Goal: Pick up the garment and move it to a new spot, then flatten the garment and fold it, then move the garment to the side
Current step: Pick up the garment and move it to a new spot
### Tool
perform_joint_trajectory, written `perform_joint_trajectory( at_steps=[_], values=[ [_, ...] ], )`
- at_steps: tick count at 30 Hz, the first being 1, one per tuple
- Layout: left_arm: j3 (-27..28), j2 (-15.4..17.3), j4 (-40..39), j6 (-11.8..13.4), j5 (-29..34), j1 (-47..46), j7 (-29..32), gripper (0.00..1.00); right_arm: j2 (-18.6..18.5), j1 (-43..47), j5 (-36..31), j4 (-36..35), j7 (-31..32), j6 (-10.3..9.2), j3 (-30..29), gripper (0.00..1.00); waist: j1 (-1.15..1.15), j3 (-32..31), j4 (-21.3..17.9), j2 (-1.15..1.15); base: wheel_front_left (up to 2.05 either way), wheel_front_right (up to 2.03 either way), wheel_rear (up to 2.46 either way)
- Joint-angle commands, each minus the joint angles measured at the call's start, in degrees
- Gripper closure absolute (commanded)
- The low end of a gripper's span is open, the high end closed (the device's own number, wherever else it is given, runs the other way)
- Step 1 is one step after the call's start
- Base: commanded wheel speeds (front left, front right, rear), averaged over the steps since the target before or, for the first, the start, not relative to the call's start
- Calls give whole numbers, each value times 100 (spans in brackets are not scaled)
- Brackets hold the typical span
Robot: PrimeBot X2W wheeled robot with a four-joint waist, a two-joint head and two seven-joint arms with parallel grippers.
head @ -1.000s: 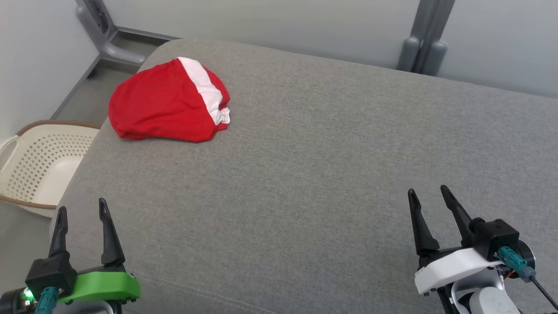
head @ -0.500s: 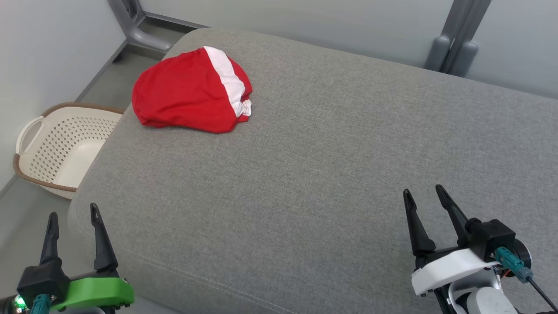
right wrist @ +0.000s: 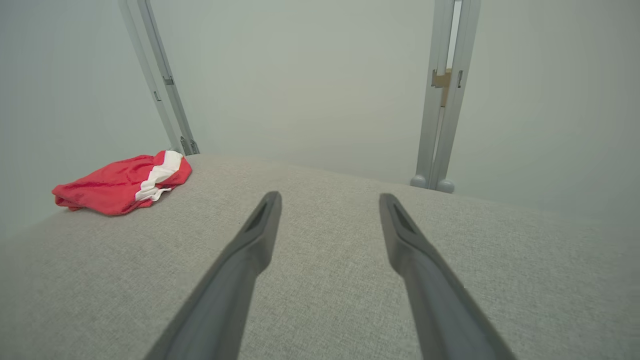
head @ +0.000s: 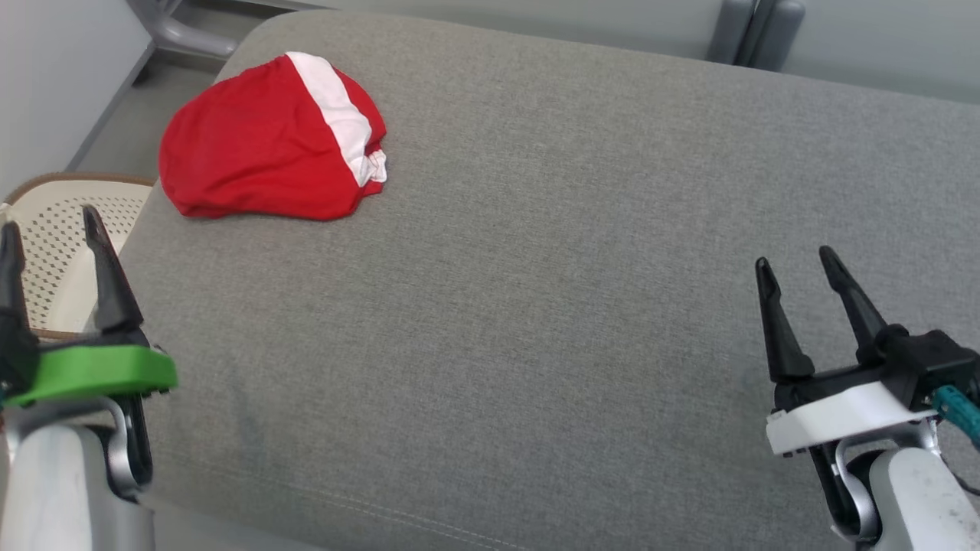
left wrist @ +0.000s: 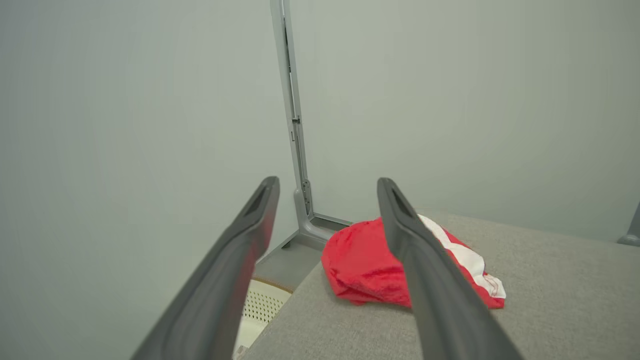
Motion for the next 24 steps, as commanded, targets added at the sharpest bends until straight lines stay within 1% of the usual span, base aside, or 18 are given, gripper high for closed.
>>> perform_joint_trajectory(
  at_steps=[1, 8, 13, 19, 24],
  values=[
    [25, 110, 63, -22, -25, -338, 33, 0, -74, -126, -19, -119, 19, -6, -24, 0, 0, 547, -461, 0, 0, 0, 0],
    [12, 584, 450, -59, -25, -1858, 389, 0, -433, -403, 69, -556, 95, -7, -355, 0, 0, 1493, -981, 0, 0, 0, 0],
    [54, 785, 878, 53, -78, -2759, 648, 0, -614, -441, 155, -819, 111, -6, -709, 0, 0, 1997, -1224, 0, 0, 0, 0],
    [11, 934, 1650, 133, -102, -3559, 1004, 0, -780, -384, 221, -1133, 194, -6, -944, 0, 0, 2397, -1334, 0, 0, 0, 0],
    [-67, 1032, 2535, 79, -171, -4049, 1458, 0, -872, -388, 246, -1401, 306, -6, -1042, 0, 0, 2594, -1331, 0, 0, 0, 0]
  ],
)
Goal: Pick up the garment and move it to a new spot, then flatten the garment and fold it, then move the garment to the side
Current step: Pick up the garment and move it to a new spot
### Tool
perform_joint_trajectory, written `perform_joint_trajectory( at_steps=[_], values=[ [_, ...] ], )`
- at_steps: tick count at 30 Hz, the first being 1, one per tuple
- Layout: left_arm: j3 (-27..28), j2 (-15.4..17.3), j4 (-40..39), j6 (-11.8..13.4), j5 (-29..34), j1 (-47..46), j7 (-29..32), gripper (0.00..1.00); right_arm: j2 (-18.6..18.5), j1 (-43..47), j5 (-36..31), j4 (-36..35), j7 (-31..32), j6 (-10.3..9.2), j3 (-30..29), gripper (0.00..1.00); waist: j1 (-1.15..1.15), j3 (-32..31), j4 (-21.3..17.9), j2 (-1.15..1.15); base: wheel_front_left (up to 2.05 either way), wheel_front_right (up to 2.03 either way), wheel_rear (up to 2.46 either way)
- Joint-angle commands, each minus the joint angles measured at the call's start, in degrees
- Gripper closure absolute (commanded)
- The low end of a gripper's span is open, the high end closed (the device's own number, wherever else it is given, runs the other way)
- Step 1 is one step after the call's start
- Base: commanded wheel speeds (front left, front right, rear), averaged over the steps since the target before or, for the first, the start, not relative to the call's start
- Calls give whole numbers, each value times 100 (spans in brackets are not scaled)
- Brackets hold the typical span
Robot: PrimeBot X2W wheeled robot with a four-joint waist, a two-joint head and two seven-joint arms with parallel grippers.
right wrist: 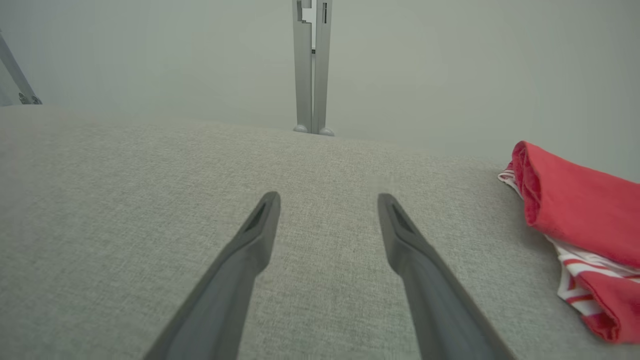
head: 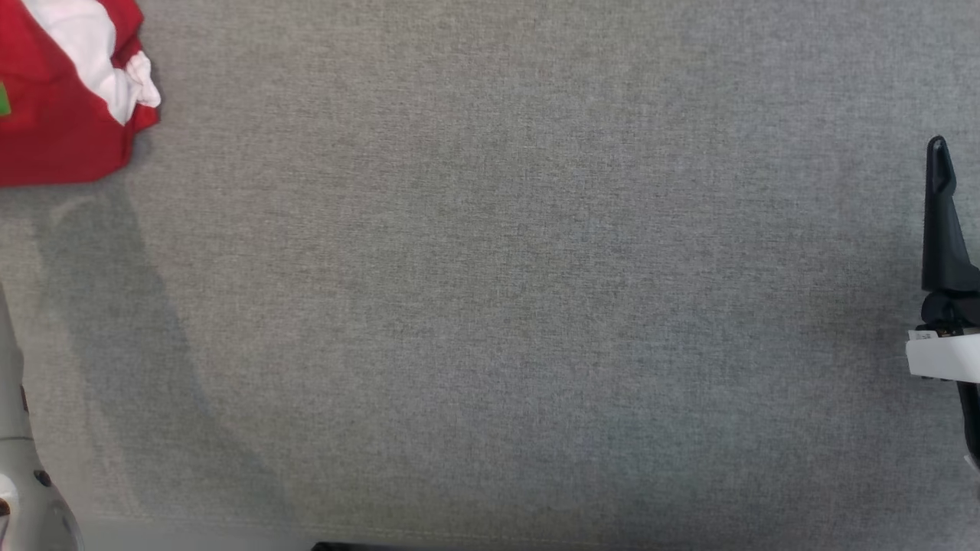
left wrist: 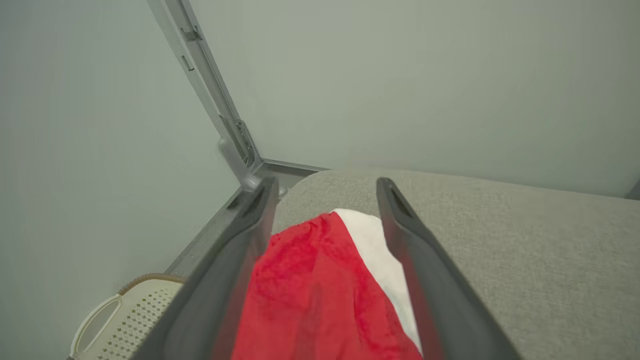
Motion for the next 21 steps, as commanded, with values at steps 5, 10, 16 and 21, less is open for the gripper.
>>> perform_joint_trajectory(
  at_steps=[5, 10, 16, 21],
  values=[
    [1, 119, 962, -113, -210, -397, 576, 0, -82, -81, 34, -191, 76, -6, -51, 0, -1, 360, -183, 0, 0, 0, 0],
    [-9, 125, 1631, -251, -332, -466, 889, 0, -93, -32, 28, -231, 108, -6, -40, 0, -1, 344, -144, 0, 0, 0, 0],
    [-13, -31, 2532, -419, -569, -423, 1653, 12, -107, -80, 47, -211, 129, -7, 52, 0, -1, 330, -145, 0, 0, 0, 0],
    [-90, -97, 2844, -536, -623, -472, 1675, 100, -47, -113, 65, -109, 80, -6, 107, 0, -1, 253, -146, 0, 0, 0, 0]
  ],
)
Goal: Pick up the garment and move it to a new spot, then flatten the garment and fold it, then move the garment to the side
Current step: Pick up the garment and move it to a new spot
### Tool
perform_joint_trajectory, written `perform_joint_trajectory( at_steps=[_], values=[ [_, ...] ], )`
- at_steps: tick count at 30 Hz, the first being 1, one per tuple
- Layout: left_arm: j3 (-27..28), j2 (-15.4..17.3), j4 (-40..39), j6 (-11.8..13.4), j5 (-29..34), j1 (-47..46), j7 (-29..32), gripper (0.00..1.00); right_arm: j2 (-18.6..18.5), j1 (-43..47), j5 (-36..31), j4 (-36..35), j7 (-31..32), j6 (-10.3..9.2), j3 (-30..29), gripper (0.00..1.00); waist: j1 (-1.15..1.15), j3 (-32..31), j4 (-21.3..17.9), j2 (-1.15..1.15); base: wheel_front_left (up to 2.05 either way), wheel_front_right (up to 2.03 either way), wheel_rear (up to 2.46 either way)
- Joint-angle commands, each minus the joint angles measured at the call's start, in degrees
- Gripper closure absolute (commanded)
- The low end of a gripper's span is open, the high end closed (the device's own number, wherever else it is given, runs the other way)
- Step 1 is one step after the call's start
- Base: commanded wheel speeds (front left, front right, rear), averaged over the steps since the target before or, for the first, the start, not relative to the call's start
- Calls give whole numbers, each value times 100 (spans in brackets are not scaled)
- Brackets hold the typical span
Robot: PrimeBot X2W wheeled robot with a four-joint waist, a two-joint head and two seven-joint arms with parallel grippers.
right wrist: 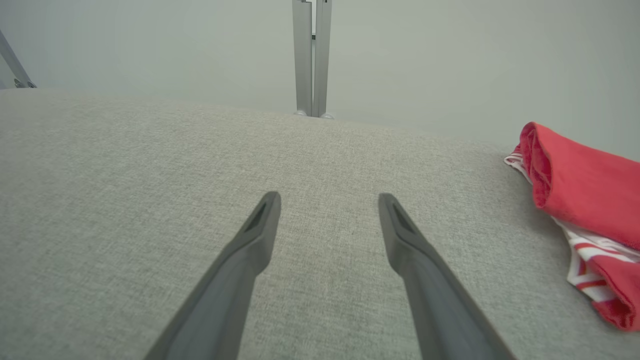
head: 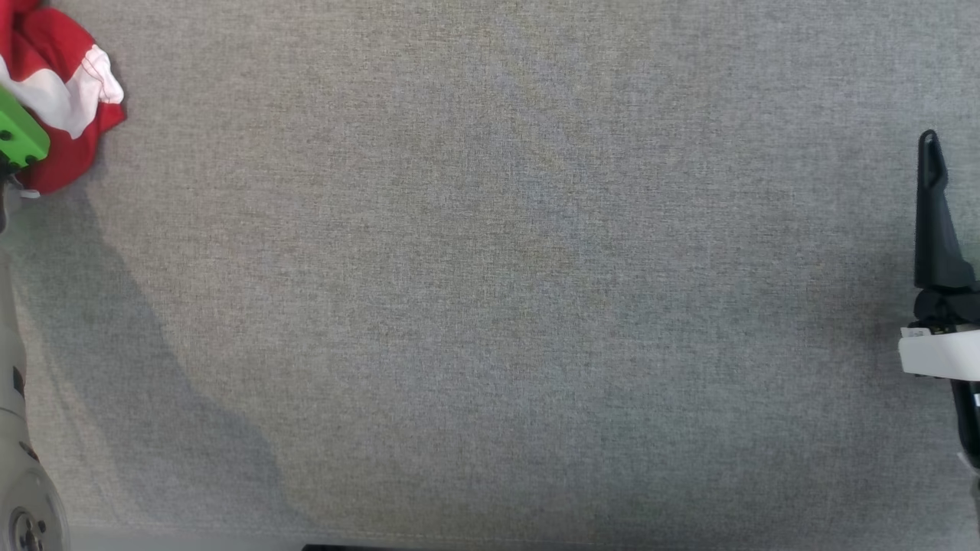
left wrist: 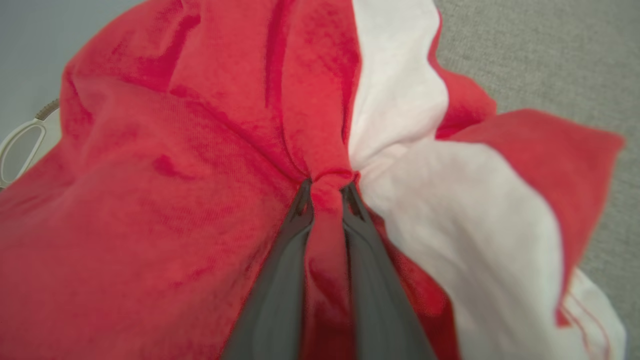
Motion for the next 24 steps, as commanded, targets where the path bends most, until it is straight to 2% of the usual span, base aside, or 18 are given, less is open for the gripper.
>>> perform_joint_trajectory(
  at_steps=[1, 9, 12, 18, 24],
  values=[
    [-81, -134, 266, -20, 45, 285, -25, 100, 45, -64, 56, 62, -56, -6, 53, 0, -1, -59, -8, 0, 0, 0, 0],
    [-230, 153, -41, -96, 184, -234, -1256, 100, 261, -178, 173, 535, -305, -7, 308, 0, -1, -584, -159, 0, 0, 0, 0],
    [-302, 80, -221, -187, 92, -429, -1577, 100, 382, -131, 201, 771, -408, -7, 344, 0, -1, -913, -209, 0, 0, 0, 0],
    [-821, -21, -828, -260, 296, -669, -2178, 100, 651, -78, 205, 1162, -569, -6, 501, 0, -1, -1538, -455, 0, 0, 0, 0],
    [-1406, -340, -1679, -268, 456, -918, -2158, 100, 939, -27, 189, 1435, -666, -6, 579, 0, -1, -1886, -827, 0, 0, 0, 0]
  ],
)
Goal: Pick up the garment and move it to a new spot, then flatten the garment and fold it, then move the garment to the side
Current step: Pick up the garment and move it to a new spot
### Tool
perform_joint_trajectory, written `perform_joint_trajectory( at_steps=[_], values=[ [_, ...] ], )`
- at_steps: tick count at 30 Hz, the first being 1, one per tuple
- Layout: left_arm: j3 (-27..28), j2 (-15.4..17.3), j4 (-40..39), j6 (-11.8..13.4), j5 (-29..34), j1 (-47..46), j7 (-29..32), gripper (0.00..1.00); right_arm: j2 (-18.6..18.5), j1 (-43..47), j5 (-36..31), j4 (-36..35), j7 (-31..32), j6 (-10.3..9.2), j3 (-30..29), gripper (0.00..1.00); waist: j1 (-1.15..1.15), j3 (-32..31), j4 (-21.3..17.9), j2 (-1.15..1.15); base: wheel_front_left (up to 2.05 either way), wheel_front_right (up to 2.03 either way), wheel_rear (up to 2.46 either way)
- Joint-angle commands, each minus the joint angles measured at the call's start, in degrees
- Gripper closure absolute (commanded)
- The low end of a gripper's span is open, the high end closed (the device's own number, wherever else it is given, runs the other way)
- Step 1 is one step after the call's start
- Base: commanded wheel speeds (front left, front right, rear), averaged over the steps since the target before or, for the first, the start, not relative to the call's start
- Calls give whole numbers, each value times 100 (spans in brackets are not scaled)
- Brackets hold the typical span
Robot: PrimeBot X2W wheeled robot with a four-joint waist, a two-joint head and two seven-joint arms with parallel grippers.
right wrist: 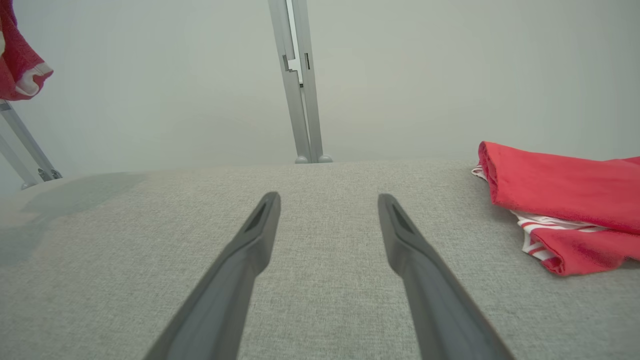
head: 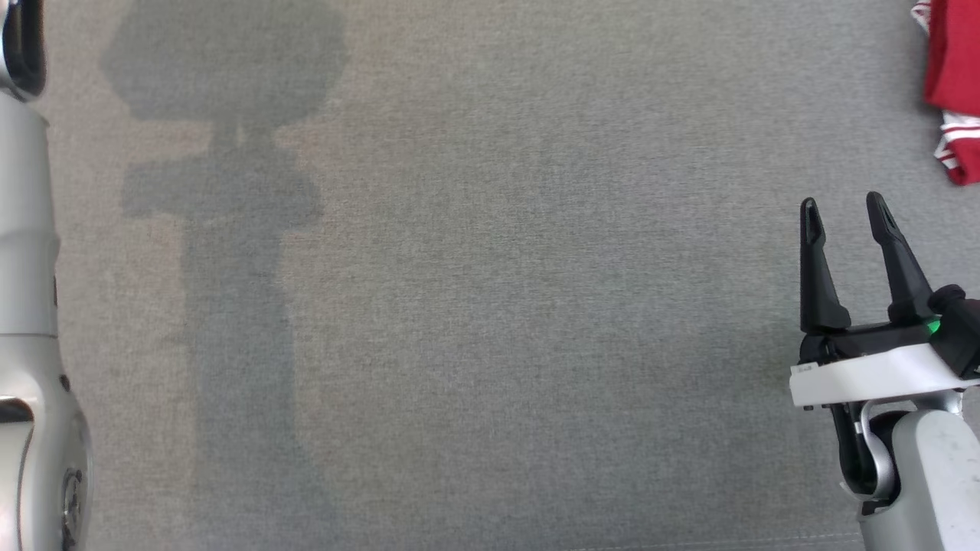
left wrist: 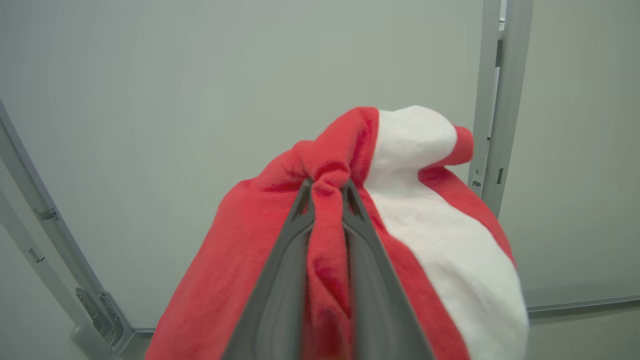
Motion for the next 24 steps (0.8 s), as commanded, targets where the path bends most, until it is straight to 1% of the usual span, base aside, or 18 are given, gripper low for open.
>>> perform_joint_trajectory(
  at_steps=[1, 6, 12, 18, 24],
  values=[
    [-96, -73, -170, -17, 44, -121, 37, 100, 60, 39, 2, 53, -46, -6, 14, 0, 0, -361, -443, 0, 0, 0, 0],
    [-573, -351, -895, -18, -8, -227, 211, 100, 280, -46, 101, 283, -98, -6, 182, 0, 0, -481, -892, 0, 0, 0, 0],
    [-1033, -640, -1393, -18, -168, 53, 336, 100, 442, -78, 197, 463, -119, -6, 337, 0, 0, -601, -1406, 0, 0, 0, 0],
    [-1368, -876, -1524, -7, -314, 726, 219, 100, 543, -11, 288, 462, -123, -6, 368, 0, 0, -682, -1721, 0, 0, 0, 0],
    [-1552, -1015, -1307, 89, -471, 1669, 19, 100, 574, 19, 316, 443, -120, -6, 374, 0, 0, -702, -1819, 0, 0, 0, 0]
  ],
)
